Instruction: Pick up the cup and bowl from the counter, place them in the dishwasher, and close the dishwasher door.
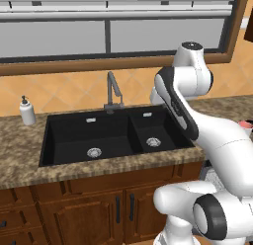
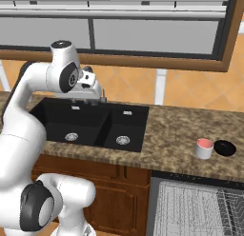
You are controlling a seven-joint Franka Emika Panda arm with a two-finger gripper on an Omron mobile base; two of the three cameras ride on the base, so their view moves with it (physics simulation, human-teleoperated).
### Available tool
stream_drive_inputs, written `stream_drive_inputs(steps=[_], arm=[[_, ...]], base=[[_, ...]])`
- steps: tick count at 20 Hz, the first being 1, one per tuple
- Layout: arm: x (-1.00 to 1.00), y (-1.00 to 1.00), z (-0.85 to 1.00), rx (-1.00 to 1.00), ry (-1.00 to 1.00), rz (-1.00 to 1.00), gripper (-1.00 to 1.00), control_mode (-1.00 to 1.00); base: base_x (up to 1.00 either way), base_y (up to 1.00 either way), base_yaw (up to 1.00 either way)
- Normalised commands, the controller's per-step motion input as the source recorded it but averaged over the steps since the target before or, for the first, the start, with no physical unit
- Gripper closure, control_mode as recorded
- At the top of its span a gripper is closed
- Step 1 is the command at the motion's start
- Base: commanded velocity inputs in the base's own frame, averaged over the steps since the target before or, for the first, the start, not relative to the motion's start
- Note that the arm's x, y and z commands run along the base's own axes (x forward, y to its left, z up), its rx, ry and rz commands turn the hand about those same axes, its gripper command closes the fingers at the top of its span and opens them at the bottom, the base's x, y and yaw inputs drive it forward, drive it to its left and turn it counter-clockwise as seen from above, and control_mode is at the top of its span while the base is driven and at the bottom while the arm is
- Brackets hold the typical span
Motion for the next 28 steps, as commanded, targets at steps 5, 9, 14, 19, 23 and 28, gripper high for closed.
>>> stream_drive_inputs(steps=[5, 9, 14, 19, 23, 28], arm=[[0.01, -0.38, -0.07, 0.0, 0.0, 0.0, -1.0, -1.0], [0.31, -1.0, -0.19, 0.0, 0.1, -0.02, -1.0, -1.0], [0.36, -1.0, -0.31, -0.07, 0.21, -0.16, -1.0, -1.0], [0.27, -0.99, -0.38, -0.05, 0.31, -0.25, -1.0, -1.0], [0.06, -1.0, -0.19, 0.0, 0.12, -0.29, -1.0, -1.0], [0.15, -1.0, -0.29, 0.03, 0.0, -0.16, -1.0, -1.0]], base=[[0.0, 0.0, 0.0], [0.0, 0.0, 0.0], [0.0, 0.0, 0.0], [0.0, 0.0, 0.0], [0.0, 0.0, 0.0], [0.0, 0.0, 0.0]])
